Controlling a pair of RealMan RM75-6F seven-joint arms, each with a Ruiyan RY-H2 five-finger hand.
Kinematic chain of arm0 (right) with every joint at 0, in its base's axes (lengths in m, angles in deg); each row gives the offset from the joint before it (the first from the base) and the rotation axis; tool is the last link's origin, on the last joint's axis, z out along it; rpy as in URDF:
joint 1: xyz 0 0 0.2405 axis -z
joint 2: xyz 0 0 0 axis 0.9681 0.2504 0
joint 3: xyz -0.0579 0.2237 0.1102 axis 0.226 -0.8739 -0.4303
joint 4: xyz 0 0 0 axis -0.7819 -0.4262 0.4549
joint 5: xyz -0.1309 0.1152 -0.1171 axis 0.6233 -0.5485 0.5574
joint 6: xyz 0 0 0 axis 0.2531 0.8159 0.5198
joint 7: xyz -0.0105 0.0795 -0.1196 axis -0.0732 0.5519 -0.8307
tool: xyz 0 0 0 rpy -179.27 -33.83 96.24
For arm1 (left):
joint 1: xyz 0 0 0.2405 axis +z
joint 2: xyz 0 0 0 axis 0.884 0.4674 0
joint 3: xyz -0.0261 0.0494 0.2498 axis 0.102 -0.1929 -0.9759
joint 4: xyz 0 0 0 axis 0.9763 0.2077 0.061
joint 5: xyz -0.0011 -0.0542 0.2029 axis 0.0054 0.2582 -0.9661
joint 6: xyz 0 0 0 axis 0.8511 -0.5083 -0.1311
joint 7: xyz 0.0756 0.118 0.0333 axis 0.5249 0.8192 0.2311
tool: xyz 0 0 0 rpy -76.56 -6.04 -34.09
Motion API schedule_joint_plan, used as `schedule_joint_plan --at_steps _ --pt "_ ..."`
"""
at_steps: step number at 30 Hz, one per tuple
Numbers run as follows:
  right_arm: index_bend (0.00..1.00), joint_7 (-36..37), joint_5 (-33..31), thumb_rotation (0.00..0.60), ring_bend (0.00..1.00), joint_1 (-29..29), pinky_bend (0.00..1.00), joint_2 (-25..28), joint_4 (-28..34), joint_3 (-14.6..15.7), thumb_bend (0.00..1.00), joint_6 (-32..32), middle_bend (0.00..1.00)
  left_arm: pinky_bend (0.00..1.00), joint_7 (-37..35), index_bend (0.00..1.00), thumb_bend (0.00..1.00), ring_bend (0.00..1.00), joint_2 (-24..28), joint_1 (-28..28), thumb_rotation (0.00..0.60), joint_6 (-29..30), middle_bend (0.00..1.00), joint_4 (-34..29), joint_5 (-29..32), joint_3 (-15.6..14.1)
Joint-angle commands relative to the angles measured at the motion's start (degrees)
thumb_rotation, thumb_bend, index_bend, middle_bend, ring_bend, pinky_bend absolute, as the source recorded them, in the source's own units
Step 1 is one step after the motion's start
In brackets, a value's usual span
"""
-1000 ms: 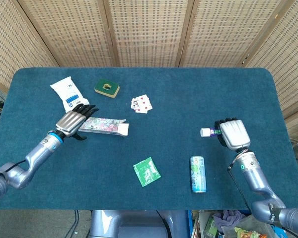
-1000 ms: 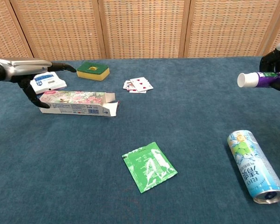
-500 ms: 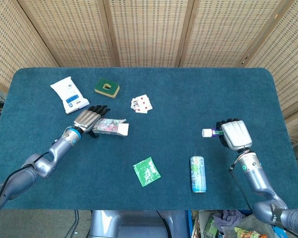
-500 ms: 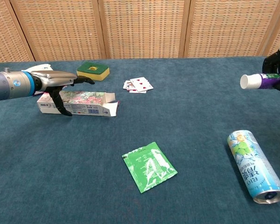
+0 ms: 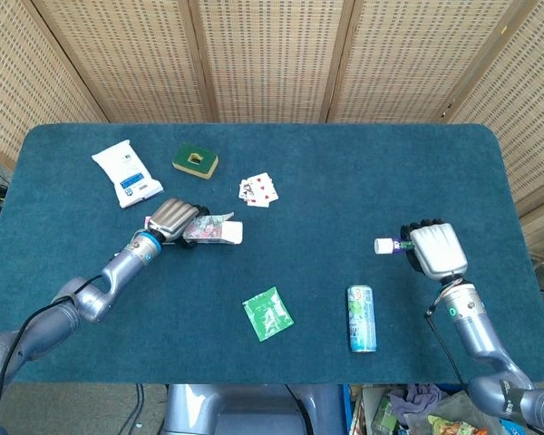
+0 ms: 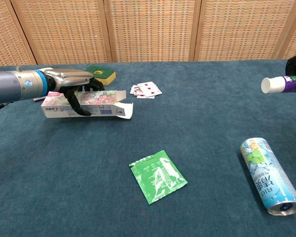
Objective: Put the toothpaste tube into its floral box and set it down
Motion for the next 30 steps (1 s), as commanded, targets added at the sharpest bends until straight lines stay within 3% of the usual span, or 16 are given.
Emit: schedule_joint_plan --at_steps 1,6,12,21,30 --pt "0.61 -1.5 0.9 0.600 0.43 0.6 0.41 1.5 2.1 0.3 0.54 1.3 0.59 0.45 -0.1 0.45 0.38 0.44 4.3 -0.6 0.600 3.7 0.53 -5.8 -1.5 0.3" --pt "0.61 -5.7 2.1 0.600 0.43 1.3 0.41 4.7 7.9 0.5 0.54 3.6 0.59 0.45 2.0 0.46 0.38 0.44 9.0 -2.6 0.600 6.2 0.53 -13.5 -3.6 1.2" --pt "0.61 -11.4 1.7 0.600 0.43 2.0 0.41 7.8 15.2 0.4 0.54 5.7 0.59 0.45 4.3 0.47 0.38 0.44 10.3 -6.1 0.600 5.0 0.53 -18.7 -2.9 3.4" --pt "0.61 -23.1 -5.9 0.600 0.43 0.2 0.41 10.4 24.6 -1.7 0.54 6.0 0.59 0.45 10.9 0.47 0.38 0.44 7.5 -11.8 0.600 -0.5 0.53 -22.4 4.2 7.5" --pt "0.61 -27.1 -13.4 0.600 0.45 -2.6 0.43 9.4 26.4 -3.6 0.54 5.5 0.61 0.45 18.9 0.48 0.38 0.44 4.4 -14.6 0.600 -1.3 0.53 -23.1 10.8 9.2"
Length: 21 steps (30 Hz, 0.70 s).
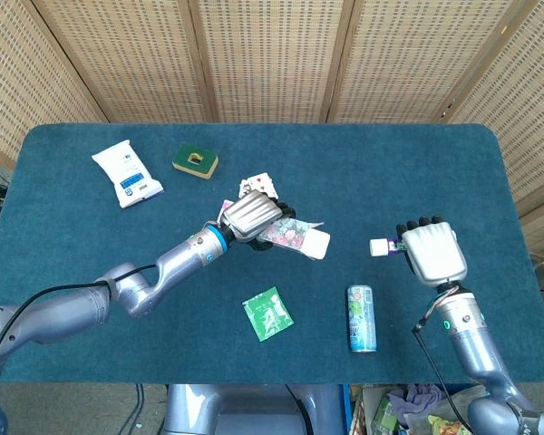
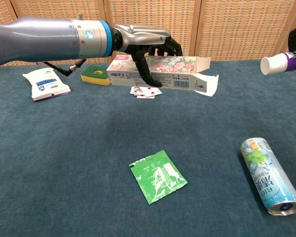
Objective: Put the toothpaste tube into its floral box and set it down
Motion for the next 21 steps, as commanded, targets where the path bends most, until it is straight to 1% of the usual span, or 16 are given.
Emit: schedule_joint_plan --at_steps 1,7,12,15,21 --pt "0.61 -1.1 -1.5 0.600 0.45 -1.0 0.43 -0.2 1.0 -0.5 0.54 -0.1 0.61 0.45 3.7 0.48 0.38 0.44 -1.9 -1.5 0.600 -0.4 0.53 -0.4 4.0 1.0" --pt "0.62 -1.9 -2.9 0.600 0.45 -2.2 0.43 -0.7 1.7 -0.5 0.54 0.0 0.61 0.45 8.4 0.48 0.38 0.44 -3.5 -3.1 0.600 -0.1 0.53 -1.1 8.6 1.9" --pt "0.62 -1.7 -4.0 0.600 0.46 -3.0 0.46 -2.1 1.7 -0.4 0.55 0.0 0.62 0.45 12.3 0.48 0.38 0.44 -4.7 -4.8 0.600 -0.5 0.53 -1.4 14.3 2.7" --pt "0.62 -3.0 -4.1 0.600 0.46 -3.8 0.48 -2.9 2.0 -0.1 0.55 0.5 0.62 0.45 14.3 0.48 0.38 0.44 -5.4 -5.8 0.600 -0.1 0.53 -1.6 17.2 2.9" --pt "0.62 -5.2 -5.5 0.600 0.46 -5.2 0.48 -4.1 2.8 0.1 0.56 1.1 0.62 0.45 16.8 0.49 0.38 0.44 -6.4 -7.4 0.600 0.7 0.53 -1.9 21.2 3.0"
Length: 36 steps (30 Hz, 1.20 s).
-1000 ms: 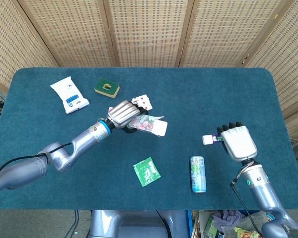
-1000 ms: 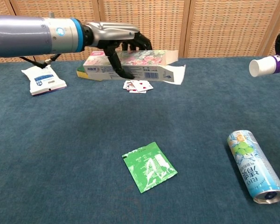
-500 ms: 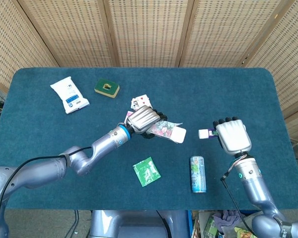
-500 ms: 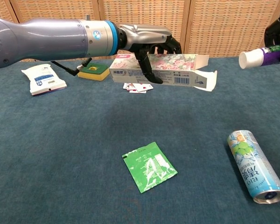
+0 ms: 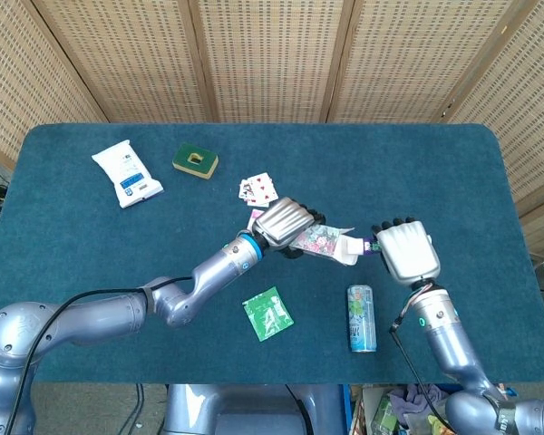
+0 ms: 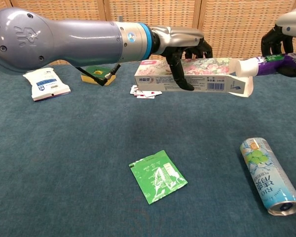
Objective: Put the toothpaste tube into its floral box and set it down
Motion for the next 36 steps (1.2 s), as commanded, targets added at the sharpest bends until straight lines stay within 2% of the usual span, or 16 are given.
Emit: schedule_joint_plan --at_steps 1,12,27,36 --pt "0.62 -1.0 -1.0 0.600 0.46 -0.7 0.48 -0.4 0.4 0.0 0.56 0.4 0.62 0.45 1.1 0.49 0.38 0.44 -0.6 -1.0 0.600 0.6 0.53 -0.4 1.7 0.2" --pt "0.62 -4.6 -5.7 0.600 0.46 -3.0 0.48 -1.4 1.0 0.3 0.56 1.6 0.62 0.45 1.4 0.50 0.38 0.45 -1.6 -3.1 0.600 1.4 0.54 0.3 5.5 1.2" --pt "0.62 -12.5 -9.2 0.600 0.47 -5.9 0.50 -2.3 4.0 1.1 0.58 6.5 0.63 0.45 4.0 0.50 0.38 0.45 -1.2 -5.7 0.600 1.2 0.54 -0.6 12.2 0.3" --pt "0.62 -19.0 -10.4 0.600 0.47 -8.6 0.50 -3.2 4.9 2.3 0.59 8.7 0.63 0.45 2.3 0.50 0.38 0.45 -2.1 -6.1 0.600 2.0 0.54 -0.6 12.9 0.7"
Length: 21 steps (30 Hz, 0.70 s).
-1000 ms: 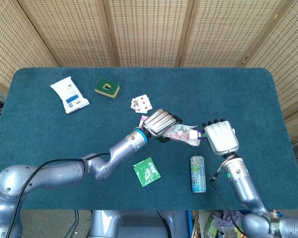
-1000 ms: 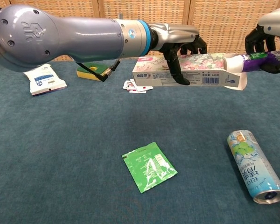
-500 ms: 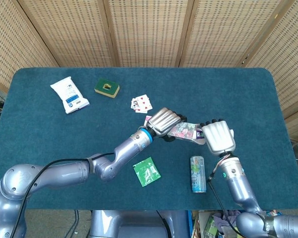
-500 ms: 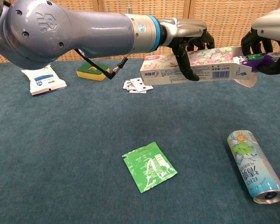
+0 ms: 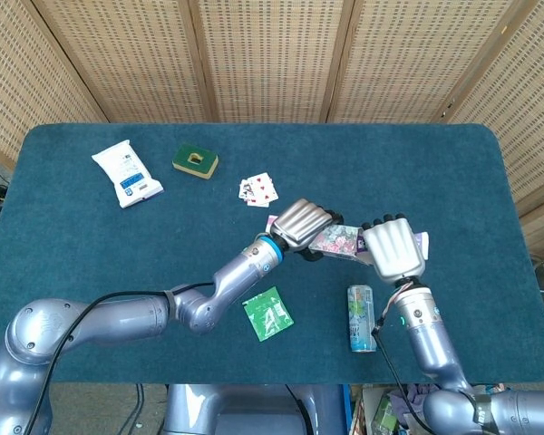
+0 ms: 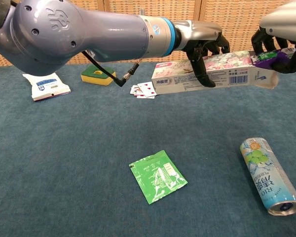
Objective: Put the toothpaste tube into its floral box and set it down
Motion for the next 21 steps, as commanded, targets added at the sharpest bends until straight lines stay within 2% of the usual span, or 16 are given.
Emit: schedule_joint_plan --at_steps 1,14,21 --pt "0.62 -2.4 -0.9 0.600 0.47 -1.2 0.50 -0.6 0.3 0.6 0.59 0.9 0.63 0.45 -0.7 0.50 0.38 0.45 -0.3 -0.2 0.600 0.2 0.54 0.2 -0.2 0.3" --pt "0.62 -10.2 -1.3 0.600 0.47 -4.9 0.50 -2.8 -0.1 2.1 0.59 2.9 0.62 0.45 -5.5 0.52 0.38 0.45 -2.0 -0.1 0.600 1.1 0.54 1.0 -1.3 2.5" --pt "0.62 -17.1 2.9 0.600 0.47 -5.9 0.50 -3.1 -1.3 4.9 0.58 7.0 0.59 0.45 -12.2 0.58 0.38 0.47 -4.6 2.0 0.600 3.2 0.56 2.9 -5.5 3.7"
